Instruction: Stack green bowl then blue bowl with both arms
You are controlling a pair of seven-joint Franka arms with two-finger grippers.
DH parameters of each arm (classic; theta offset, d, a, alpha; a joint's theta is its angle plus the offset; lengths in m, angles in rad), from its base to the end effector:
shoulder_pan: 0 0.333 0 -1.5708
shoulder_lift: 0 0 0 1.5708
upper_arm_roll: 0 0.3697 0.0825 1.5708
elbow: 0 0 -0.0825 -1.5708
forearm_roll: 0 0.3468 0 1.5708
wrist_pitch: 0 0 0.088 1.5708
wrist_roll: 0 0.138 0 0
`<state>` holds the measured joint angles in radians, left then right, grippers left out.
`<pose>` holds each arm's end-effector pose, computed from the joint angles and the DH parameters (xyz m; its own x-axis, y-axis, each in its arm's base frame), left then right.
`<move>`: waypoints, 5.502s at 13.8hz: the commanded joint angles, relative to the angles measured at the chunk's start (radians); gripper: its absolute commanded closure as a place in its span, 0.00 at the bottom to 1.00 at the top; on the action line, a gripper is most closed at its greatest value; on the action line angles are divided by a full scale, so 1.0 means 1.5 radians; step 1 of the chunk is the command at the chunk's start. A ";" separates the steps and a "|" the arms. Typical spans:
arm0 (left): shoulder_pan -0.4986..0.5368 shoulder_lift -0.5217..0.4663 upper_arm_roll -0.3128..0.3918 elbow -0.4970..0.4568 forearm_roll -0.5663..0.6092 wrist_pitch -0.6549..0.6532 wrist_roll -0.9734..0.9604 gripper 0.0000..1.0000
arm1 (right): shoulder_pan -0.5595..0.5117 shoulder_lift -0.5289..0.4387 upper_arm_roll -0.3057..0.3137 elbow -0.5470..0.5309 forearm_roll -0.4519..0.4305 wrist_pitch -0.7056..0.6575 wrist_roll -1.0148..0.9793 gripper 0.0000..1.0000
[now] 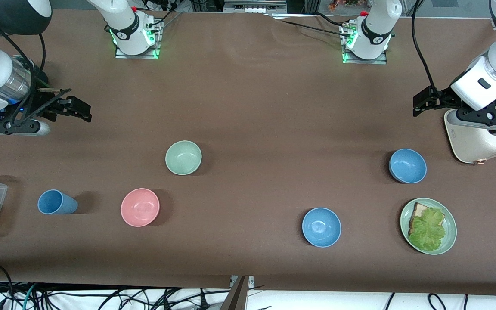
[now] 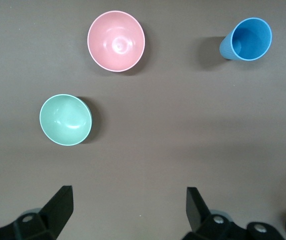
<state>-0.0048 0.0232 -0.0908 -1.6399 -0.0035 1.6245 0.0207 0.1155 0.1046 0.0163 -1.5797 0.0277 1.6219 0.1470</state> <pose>0.5242 -0.0501 0.6096 0.9925 -0.1158 -0.0384 -0.1157 -0.9933 0.0064 0.5486 0.0760 0.5916 0.9977 -0.0168 -0.0660 -0.0182 -0.9996 -0.0198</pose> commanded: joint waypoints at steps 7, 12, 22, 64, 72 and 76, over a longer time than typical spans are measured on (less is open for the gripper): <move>0.000 0.011 0.000 0.024 0.012 -0.017 0.003 0.00 | -0.005 0.008 0.004 0.013 0.007 -0.004 -0.097 0.00; 0.000 0.011 0.000 0.024 0.012 -0.017 0.003 0.00 | -0.005 0.012 0.003 0.011 0.008 -0.005 -0.099 0.00; 0.000 0.011 0.001 0.023 0.013 -0.017 0.004 0.00 | -0.005 0.012 0.003 0.010 0.008 -0.005 -0.101 0.00; 0.009 0.020 -0.005 0.036 0.017 -0.031 0.004 0.00 | 0.118 0.224 0.018 -0.277 0.028 0.559 -0.003 0.10; 0.010 0.020 -0.005 0.036 0.017 -0.032 0.006 0.00 | 0.118 0.248 0.019 -0.299 0.029 0.590 0.021 0.51; 0.007 0.020 -0.006 0.036 0.017 -0.032 0.001 0.00 | 0.119 0.247 0.021 -0.295 0.028 0.584 0.042 1.00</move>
<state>0.0121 0.0429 -0.0955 -1.6185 -0.0033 1.6029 0.0224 0.2950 0.4833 0.0410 -2.0155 0.0612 2.4900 0.1798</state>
